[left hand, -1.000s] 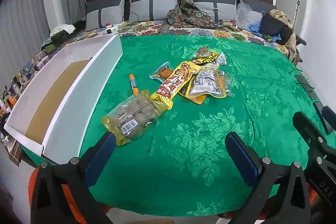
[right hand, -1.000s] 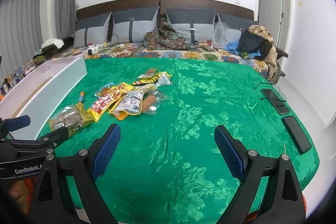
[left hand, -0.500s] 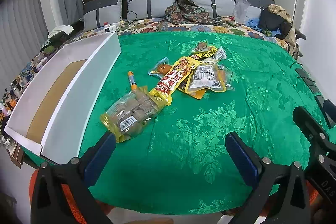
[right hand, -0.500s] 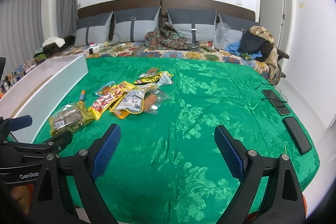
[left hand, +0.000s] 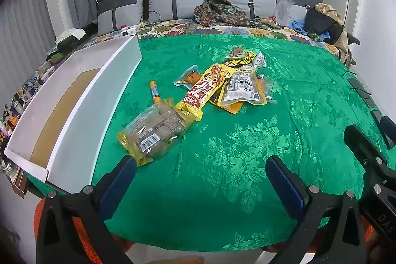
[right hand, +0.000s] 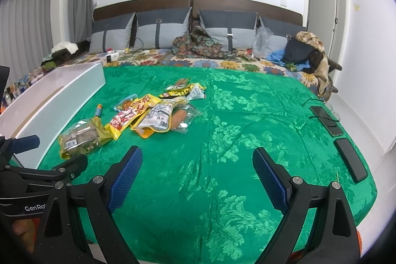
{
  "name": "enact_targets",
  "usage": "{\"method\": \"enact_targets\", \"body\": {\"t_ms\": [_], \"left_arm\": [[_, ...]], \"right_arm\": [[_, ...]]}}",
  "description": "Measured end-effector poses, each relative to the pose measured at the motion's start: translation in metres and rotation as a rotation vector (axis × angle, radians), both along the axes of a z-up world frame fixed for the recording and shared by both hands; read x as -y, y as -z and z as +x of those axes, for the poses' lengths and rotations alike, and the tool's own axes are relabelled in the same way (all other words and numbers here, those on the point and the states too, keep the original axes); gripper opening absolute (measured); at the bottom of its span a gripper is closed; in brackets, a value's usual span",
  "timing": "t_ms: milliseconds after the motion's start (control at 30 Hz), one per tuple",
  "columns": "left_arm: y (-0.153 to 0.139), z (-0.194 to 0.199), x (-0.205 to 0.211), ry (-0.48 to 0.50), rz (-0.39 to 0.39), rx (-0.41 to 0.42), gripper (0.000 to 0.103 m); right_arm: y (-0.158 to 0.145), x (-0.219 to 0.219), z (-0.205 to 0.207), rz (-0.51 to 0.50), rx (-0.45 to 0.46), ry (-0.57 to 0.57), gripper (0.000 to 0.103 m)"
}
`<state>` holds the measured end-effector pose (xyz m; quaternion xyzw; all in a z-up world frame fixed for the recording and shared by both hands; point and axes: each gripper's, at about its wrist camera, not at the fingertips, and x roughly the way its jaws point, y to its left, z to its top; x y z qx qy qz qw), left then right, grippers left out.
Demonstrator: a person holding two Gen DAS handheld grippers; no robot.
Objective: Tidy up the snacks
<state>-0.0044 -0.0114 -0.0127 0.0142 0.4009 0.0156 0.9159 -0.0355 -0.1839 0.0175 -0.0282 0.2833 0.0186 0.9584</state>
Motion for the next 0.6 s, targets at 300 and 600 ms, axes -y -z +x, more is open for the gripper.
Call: {"method": "enact_targets", "body": {"t_ms": [300,600], "left_arm": [[0.0037,0.0008,-0.0018,0.0,-0.007,-0.008,0.103],[0.0053,0.0019,-0.0025,0.004,-0.006,-0.017,0.103]], "right_arm": [[0.0013,-0.0013,-0.001,-0.003,0.0,-0.003,0.093],[0.0029,-0.002,-0.0007,-0.003,0.0,-0.005,0.093]]}}
